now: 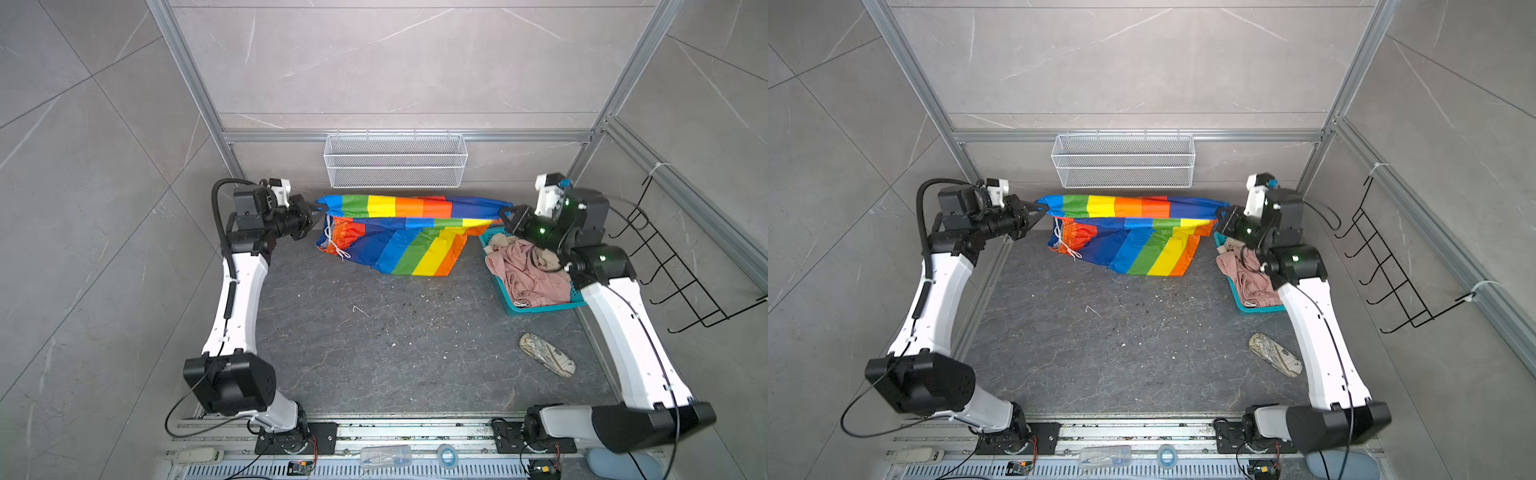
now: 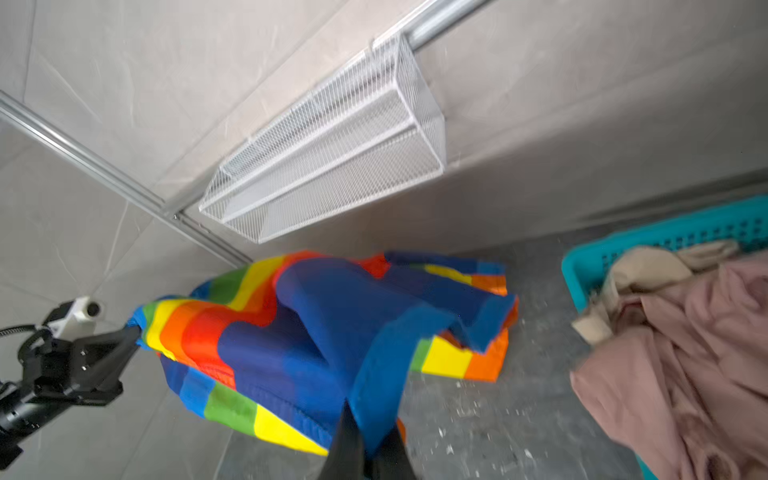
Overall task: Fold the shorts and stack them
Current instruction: 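Lift the shorts with both grippers and stretch them apart above the table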
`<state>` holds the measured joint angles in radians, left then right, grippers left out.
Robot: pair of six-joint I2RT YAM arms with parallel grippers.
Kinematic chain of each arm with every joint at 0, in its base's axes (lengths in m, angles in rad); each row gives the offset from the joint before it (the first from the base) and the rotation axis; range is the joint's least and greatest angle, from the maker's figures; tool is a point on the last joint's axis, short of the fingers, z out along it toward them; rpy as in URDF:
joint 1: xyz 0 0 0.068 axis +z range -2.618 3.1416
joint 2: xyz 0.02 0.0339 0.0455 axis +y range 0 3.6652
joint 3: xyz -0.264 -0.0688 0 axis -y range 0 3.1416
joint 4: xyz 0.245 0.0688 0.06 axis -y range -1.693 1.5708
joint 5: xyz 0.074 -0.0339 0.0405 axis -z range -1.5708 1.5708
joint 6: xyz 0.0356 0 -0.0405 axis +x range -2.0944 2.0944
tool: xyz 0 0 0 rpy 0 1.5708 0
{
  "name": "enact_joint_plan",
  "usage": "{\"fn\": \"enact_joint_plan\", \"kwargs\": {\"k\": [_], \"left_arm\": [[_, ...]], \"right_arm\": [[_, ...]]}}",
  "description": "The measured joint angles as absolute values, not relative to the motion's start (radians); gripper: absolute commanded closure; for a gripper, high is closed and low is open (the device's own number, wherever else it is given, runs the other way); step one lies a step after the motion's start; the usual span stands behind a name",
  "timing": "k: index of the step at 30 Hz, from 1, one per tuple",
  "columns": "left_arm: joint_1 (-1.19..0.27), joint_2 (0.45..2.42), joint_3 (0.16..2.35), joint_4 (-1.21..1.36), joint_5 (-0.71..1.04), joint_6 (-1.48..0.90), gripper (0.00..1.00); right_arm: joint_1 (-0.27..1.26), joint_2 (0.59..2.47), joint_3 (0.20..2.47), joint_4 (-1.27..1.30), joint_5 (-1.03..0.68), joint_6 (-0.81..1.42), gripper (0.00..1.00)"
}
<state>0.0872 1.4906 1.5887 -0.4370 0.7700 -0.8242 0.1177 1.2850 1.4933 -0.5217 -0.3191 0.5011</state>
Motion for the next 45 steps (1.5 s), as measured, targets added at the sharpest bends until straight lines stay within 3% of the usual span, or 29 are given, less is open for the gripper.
{"fn": "enact_joint_plan", "kwargs": {"k": [4, 7, 13, 24, 30, 36, 41, 45], "left_arm": [[0.13, 1.452, 1.343, -0.51, 0.794, -0.794, 1.0], [0.141, 1.483, 1.215, -0.593, 0.79, -0.768, 1.0], [0.152, 1.39, 1.09, -0.628, 0.778, -0.762, 1.0], [0.153, 1.199, 1.057, -0.62, 0.787, -0.79, 1.0], [0.151, 1.188, 1.237, -0.651, 0.828, -0.822, 1.0], [0.112, 1.081, 1.445, -0.616, 0.875, -0.928, 1.0], [0.083, 1.003, 1.476, -0.466, 0.892, -1.098, 1.0], [0.107, 1.137, 1.57, -0.411, 0.917, -1.124, 1.0]], "right_arm": [[0.123, 1.253, 1.193, -0.529, -0.356, 0.498, 1.0], [0.125, 1.27, 1.094, -0.58, -0.371, 0.482, 1.0], [0.119, 1.216, 1.058, -0.572, -0.4, 0.485, 1.0], [0.109, 1.106, 1.08, -0.602, -0.423, 0.555, 1.0], [0.108, 1.11, 1.393, -0.719, -0.405, 0.567, 1.0], [0.108, 1.154, 1.937, -0.846, -0.398, 0.542, 1.0], [0.104, 1.315, 2.409, -0.949, -0.382, 0.512, 1.0], [0.092, 1.518, 2.586, -0.962, -0.381, 0.493, 1.0]]}}
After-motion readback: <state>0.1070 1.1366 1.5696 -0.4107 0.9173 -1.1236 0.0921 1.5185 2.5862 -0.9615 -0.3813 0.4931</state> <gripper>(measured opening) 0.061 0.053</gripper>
